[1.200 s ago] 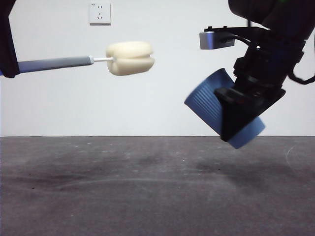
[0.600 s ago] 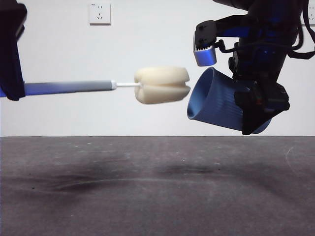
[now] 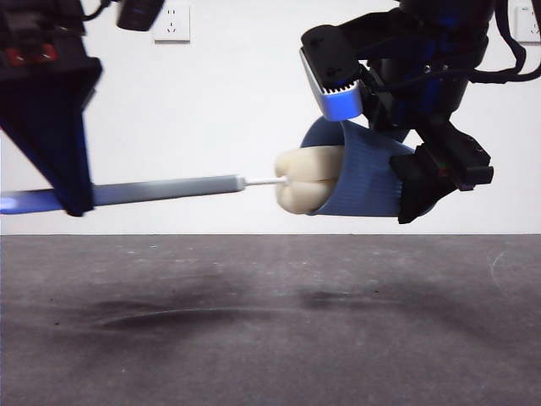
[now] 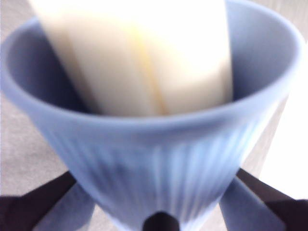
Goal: Pick up the cup brush,pick up the cup,insert the brush into the cup,clean the cup,put the cup brush back,put the cup back to the fixed position on the table
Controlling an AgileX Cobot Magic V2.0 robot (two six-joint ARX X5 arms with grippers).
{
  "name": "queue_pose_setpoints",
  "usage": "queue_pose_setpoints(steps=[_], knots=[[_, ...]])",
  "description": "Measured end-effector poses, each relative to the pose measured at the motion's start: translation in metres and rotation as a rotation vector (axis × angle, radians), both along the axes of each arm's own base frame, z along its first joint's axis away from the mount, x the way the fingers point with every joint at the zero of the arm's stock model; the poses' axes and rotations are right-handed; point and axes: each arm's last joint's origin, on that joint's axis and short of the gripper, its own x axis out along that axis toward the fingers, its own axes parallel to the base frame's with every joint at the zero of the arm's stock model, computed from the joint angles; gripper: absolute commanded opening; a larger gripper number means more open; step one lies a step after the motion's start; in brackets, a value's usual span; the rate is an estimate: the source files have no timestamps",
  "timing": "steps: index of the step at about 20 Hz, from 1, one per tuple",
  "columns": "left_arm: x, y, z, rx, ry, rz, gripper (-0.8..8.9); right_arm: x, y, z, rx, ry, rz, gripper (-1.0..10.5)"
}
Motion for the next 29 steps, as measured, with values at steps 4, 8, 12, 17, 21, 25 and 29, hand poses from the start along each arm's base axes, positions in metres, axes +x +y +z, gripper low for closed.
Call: queue_pose_setpoints(steps=[4, 8, 12, 17, 21, 25, 29], knots=[[0.008, -0.015, 0.004, -0.023, 0.012, 0.008, -0.09, -0.006, 0.012, -0.007, -0.027, 0.014, 0.056, -0.2], [0.017, -0.029, 0.016, -0.036, 0.003, -0.003, -0.09, -0.011, 0.018, -0.011, -0.064, 0.009, 0.069, -0.2], [0.017, -0.029, 0.012, -0.006, 0.025, 0.009, -0.09, -0.014, 0.02, -0.011, -0.061, 0.006, 0.056, -0.2], [0.013, -0.005, 0.016, 0.106, 0.078, 0.077, -0.09, -0.014, 0.023, -0.009, -0.029, -0.005, 0.052, -0.2], [-0.003, 0.017, 0.032, 0.134, 0.093, 0.106, -0.09, -0.012, 0.02, -0.009, -0.027, -0.004, 0.034, -0.2], [-0.013, 0.026, 0.04, 0.146, 0.108, 0.123, -0.09, -0.01, 0.019, -0.009, -0.026, -0.005, 0.027, -0.2], [-0.009, 0.02, 0.04, 0.069, 0.105, 0.116, -0.09, -0.009, 0.019, -0.009, -0.021, -0.01, 0.025, -0.2]])
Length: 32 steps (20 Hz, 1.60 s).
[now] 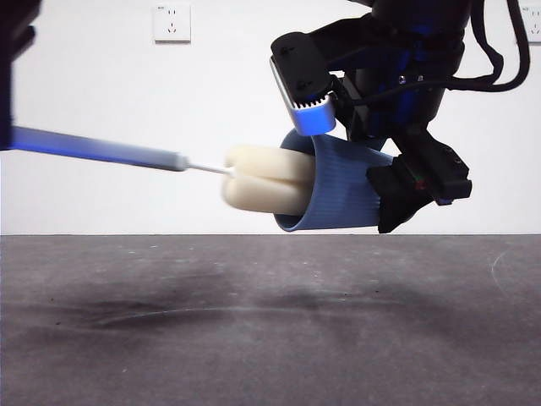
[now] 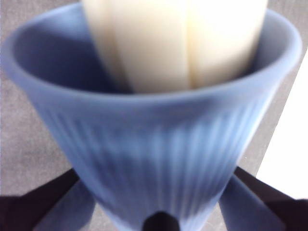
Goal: Pick up the cup brush,pick up the cup,insert the brush into the cup,clean the cup,put the cup brush back,put the cup back to the fixed position on the table
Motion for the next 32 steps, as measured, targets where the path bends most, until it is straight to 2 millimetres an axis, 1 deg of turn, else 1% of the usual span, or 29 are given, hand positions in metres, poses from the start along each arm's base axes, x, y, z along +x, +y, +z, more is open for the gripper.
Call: queue_pose_setpoints(steps=[4, 10, 14, 17, 18, 23, 24, 26, 29, 32], knots=[[0.008, -0.01, -0.007, -0.018, 0.002, -0.012, -0.09, 0.0, 0.0, 0.0, 0.0, 0.0, 0.001, -0.2], [0.024, -0.039, -0.029, -0.052, 0.012, -0.044, -0.09, -0.001, 0.001, 0.0, 0.011, 0.015, 0.015, -0.2], [0.025, -0.053, -0.037, -0.073, 0.022, -0.046, -0.09, -0.001, 0.001, -0.001, 0.009, 0.018, 0.017, -0.2], [0.022, -0.056, -0.038, -0.069, 0.033, -0.04, -0.09, -0.001, 0.001, -0.001, 0.008, 0.019, 0.015, -0.2], [0.021, -0.055, -0.038, -0.054, 0.038, -0.038, -0.09, -0.001, 0.001, -0.001, 0.012, 0.021, 0.015, -0.2], [0.014, -0.041, -0.039, 0.159, 0.03, -0.011, -0.09, -0.002, 0.002, 0.0, 0.032, 0.014, -0.001, -0.2], [0.015, -0.039, -0.038, 0.178, 0.022, -0.004, -0.09, -0.002, 0.002, 0.0, 0.034, 0.004, -0.019, -0.2], [0.015, -0.03, -0.032, 0.177, 0.014, 0.015, -0.09, -0.001, 0.001, 0.0, 0.048, -0.009, -0.059, -0.2], [0.014, -0.01, -0.019, 0.164, 0.003, 0.065, -0.09, 0.0, -0.001, 0.0, 0.104, -0.013, -0.13, -0.2], [0.016, 0.013, -0.008, 0.15, -0.026, 0.166, -0.09, 0.0, -0.002, 0.0, 0.179, -0.004, -0.216, -0.2]])
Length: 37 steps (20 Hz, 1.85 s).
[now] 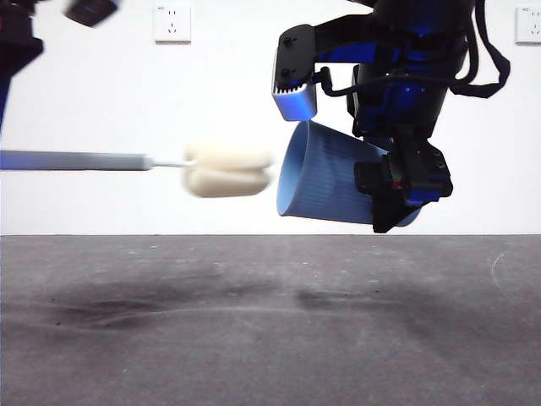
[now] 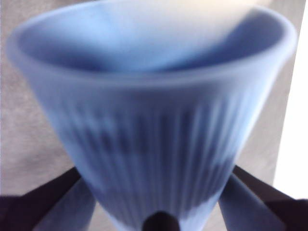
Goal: Pick up the cup brush,pick up the cup,insert the brush into the cup,clean the cup,put the cup brush back,put the cup back to the fixed position on the table
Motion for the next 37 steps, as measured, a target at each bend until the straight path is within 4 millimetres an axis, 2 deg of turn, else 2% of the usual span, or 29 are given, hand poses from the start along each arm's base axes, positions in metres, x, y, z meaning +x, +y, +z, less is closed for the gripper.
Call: queue_pose_setpoints(steps=[4, 6, 9, 12, 14, 17, 21, 25, 33, 37], knots=[[0.001, 0.023, 0.012, -0.041, -0.054, 0.098, -0.09, 0.0, 0.0, 0.001, 0.153, -0.002, -0.143, -0.2], [0.008, 0.026, 0.013, -0.088, -0.089, 0.137, -0.09, -0.003, -0.003, 0.007, 0.273, -0.006, -0.236, -0.2], [0.023, 0.021, 0.019, -0.265, -0.19, 0.203, -0.09, -0.011, -0.009, 0.026, 0.537, 0.032, -0.355, -0.2], [0.038, 0.013, 0.023, -0.386, -0.292, 0.296, -0.09, -0.023, -0.018, 0.054, 0.859, 0.104, -0.422, -0.2], [0.047, 0.01, 0.017, -0.41, -0.288, 0.361, -0.09, -0.031, -0.026, 0.072, 1.008, 0.125, -0.429, -0.2], [0.066, 0.003, 0.003, -0.438, -0.273, 0.453, -0.09, -0.044, -0.04, 0.093, 1.131, 0.113, -0.42, -0.2], [0.088, -0.008, -0.031, -0.398, -0.185, 0.545, -0.09, -0.061, -0.059, 0.115, 1.241, 0.071, -0.383, -0.2], [0.102, -0.015, -0.063, -0.337, -0.103, 0.597, -0.09, -0.07, -0.07, 0.123, 1.27, 0.059, -0.373, -0.2], [0.114, -0.03, -0.097, -0.302, -0.052, 0.631, -0.09, -0.072, -0.072, 0.121, 1.244, 0.072, -0.385, -0.2], [0.117, -0.032, -0.101, -0.311, -0.062, 0.641, -0.09, -0.072, -0.072, 0.121, 1.245, 0.072, -0.385, -0.2]])
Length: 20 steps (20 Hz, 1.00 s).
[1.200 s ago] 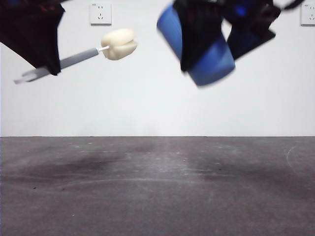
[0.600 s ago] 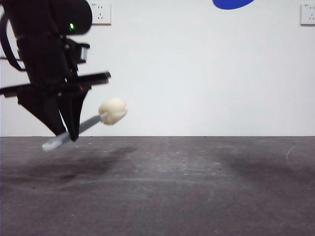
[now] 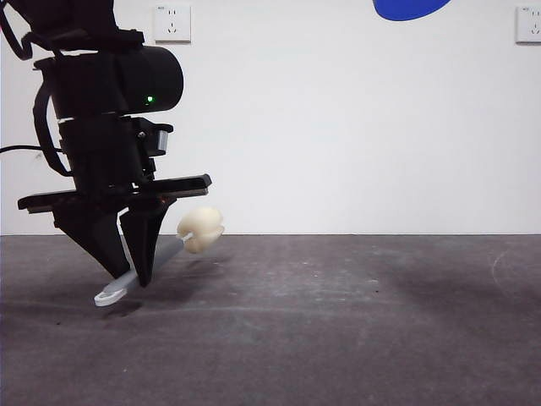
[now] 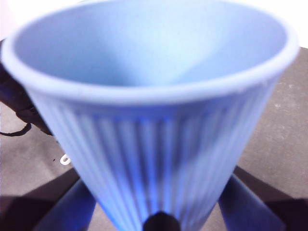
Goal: Pick up the cup brush,pick up the cup,insert the brush into the cup,clean the cup,put the cup brush back,put the cup back to the fixed position on the table
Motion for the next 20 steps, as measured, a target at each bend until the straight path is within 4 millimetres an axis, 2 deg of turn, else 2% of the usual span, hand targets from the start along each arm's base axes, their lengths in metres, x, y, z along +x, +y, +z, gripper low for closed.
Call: queue_pose_setpoints(steps=[3, 12, 18, 19, 20], knots=[[0.002, -0.001, -0.007, 0.002, 0.015, 0.015, -0.09, 0.0, 0.0, 0.0, 0.0, 0.0, 0.001, -0.2], [0.003, -0.002, -0.008, -0.023, 0.016, 0.015, -0.09, 0.0, 0.0, 0.0, 0.0, 0.001, 0.001, -0.2], [0.003, -0.004, -0.015, -0.021, 0.055, 0.008, 0.03, 0.0, 0.0, 0.0, 0.0, 0.001, 0.002, -0.2], [0.003, -0.004, -0.016, -0.026, 0.059, 0.006, 0.41, 0.0, 0.0, 0.0, -0.001, 0.002, 0.002, -0.2], [0.004, -0.004, -0.016, -0.032, 0.065, 0.004, 1.31, 0.0, 0.0, 0.0, -0.001, 0.002, 0.002, -0.2]])
